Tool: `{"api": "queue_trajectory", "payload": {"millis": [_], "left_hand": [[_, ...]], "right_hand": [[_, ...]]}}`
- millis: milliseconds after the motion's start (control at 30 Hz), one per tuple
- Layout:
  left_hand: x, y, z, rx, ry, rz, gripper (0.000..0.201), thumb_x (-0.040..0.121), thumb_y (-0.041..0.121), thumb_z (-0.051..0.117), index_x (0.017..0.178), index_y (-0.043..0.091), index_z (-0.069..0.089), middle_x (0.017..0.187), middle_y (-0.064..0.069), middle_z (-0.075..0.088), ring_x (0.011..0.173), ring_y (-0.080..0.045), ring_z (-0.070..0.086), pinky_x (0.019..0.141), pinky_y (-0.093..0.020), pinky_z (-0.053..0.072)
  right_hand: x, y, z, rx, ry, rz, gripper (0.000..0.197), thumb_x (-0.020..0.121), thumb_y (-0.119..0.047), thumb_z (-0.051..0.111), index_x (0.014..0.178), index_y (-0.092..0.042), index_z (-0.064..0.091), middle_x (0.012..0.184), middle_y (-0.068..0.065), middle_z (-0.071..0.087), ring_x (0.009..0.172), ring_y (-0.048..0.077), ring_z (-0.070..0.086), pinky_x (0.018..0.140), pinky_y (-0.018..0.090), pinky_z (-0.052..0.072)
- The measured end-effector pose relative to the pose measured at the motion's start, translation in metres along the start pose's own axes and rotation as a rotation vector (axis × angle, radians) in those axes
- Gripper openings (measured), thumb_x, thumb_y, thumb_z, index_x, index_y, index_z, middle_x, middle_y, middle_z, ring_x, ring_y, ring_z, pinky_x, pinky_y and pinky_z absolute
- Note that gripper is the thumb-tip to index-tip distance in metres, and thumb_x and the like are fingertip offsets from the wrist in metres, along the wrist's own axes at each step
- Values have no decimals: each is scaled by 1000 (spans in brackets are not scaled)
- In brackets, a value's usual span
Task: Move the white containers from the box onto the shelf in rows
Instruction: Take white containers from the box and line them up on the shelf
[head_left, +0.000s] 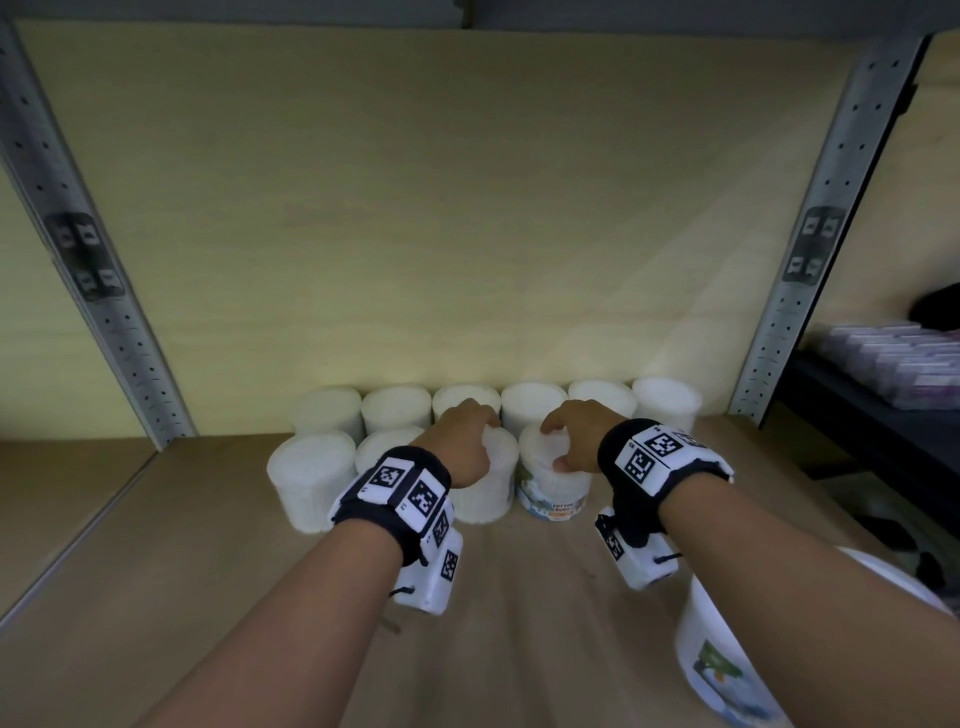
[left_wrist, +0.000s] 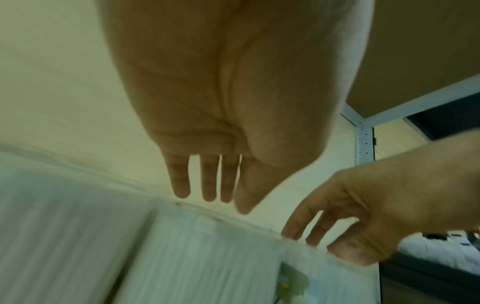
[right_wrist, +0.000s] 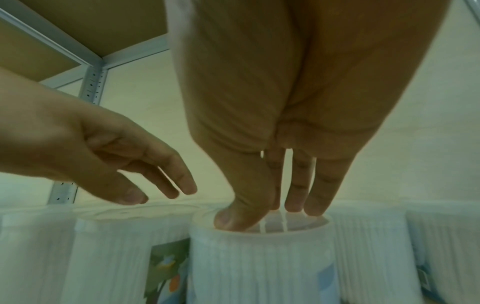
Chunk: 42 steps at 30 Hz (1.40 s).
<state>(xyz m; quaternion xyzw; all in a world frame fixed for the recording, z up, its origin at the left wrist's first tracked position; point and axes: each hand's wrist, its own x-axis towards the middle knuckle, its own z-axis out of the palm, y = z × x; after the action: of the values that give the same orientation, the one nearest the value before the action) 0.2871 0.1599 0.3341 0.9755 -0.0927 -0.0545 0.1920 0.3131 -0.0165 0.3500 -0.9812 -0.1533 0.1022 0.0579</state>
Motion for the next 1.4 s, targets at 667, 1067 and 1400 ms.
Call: {"api": "queue_trajectory", "payload": {"millis": [667, 1067, 1400], "left_hand": [[5, 1, -1, 35, -61, -62, 51, 93, 4, 46, 142, 15, 38, 147, -8, 38, 133, -25, 41, 107, -31, 37], [8, 0, 8, 123, 75, -107, 57, 89, 42, 59, 133, 8, 47, 136, -10, 43, 126, -26, 42, 104, -38, 40], [7, -3, -6, 65, -98, -29, 55, 90, 4, 51, 141, 20, 41, 147, -5, 40, 132, -23, 44, 107, -33, 40]], "right_hand": [[2, 0, -1, -10, 3, -17, 57, 87, -22, 67, 140, -13, 45, 145, 6, 43, 133, 22, 43, 107, 29, 36], [3, 1, 0, -11, 4, -17, 58, 87, -22, 67, 140, -13, 45, 145, 6, 43, 133, 22, 43, 108, 29, 36], [3, 1, 2, -13, 10, -15, 56, 87, -22, 67, 139, -13, 46, 144, 6, 44, 132, 22, 44, 107, 29, 36]]}}
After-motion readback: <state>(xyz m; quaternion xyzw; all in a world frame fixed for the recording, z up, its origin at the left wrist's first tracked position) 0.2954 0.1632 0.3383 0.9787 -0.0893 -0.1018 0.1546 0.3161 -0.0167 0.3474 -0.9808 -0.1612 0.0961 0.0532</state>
